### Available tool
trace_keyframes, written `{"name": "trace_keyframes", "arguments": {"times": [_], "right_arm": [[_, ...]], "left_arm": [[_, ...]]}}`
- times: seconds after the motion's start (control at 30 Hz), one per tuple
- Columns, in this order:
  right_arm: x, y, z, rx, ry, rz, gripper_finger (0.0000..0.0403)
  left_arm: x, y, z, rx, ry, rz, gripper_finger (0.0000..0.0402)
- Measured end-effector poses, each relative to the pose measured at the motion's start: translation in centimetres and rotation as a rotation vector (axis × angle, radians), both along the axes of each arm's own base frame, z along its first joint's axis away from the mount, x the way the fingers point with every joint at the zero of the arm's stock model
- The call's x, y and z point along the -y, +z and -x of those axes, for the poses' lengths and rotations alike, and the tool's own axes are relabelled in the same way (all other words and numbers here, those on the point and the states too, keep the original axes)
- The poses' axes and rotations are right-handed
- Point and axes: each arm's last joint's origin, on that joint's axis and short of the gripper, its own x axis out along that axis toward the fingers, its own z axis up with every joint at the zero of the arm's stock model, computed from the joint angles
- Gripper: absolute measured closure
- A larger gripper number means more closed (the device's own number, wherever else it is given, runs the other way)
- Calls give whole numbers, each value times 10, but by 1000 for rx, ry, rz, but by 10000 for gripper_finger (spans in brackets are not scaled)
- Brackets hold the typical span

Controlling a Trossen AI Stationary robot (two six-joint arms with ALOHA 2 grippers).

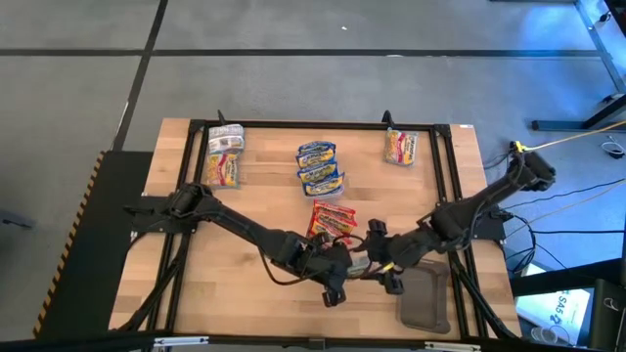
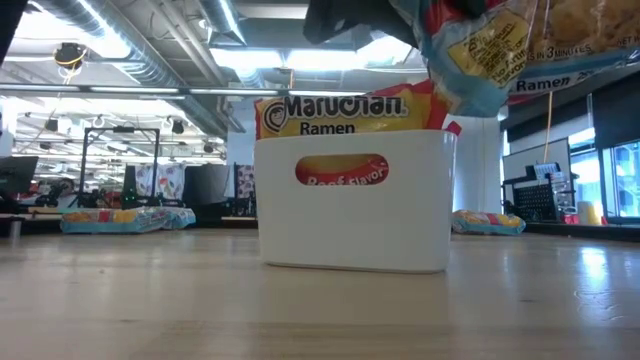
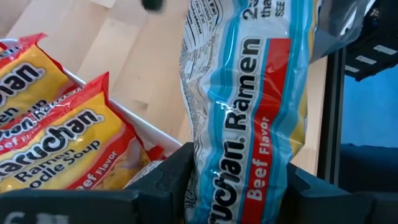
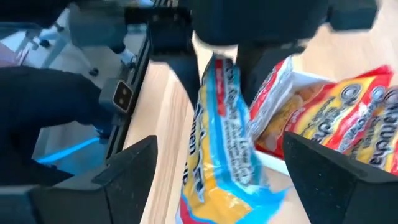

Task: Sort Maruchan noodles
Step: Put the light blue noodle pack into the black bin

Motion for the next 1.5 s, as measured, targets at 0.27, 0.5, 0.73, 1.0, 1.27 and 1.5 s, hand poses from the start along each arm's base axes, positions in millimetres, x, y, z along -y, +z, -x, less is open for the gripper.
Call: {"name": "trace_keyframes", "arguments": {"times": [0.27, 0.5, 0.73, 1.0, 1.27, 1.5], "right_arm": [[-2, -17, -11, -55, -25, 15, 83], [-3, -20, -12, -64, -18, 19, 173], [-4, -20, -12, -71, -6, 13, 321], [-7, -10, 1, -52, -2, 13, 322], [-13, 6, 52, -151, -59, -28, 320], [-21, 11, 98, -209, -200, -28, 314]], "left_arm": [[-1, 0, -1, 7, 14, -13, 268], [-1, 1, -1, 13, -5, -32, 268], [-1, 0, -1, 13, -20, -52, 268], [1, 9, 6, 17, -45, -78, 268], [19, 22, 28, 5, -98, -179, 268], [25, 19, 31, -3, -97, -199, 268]]}}
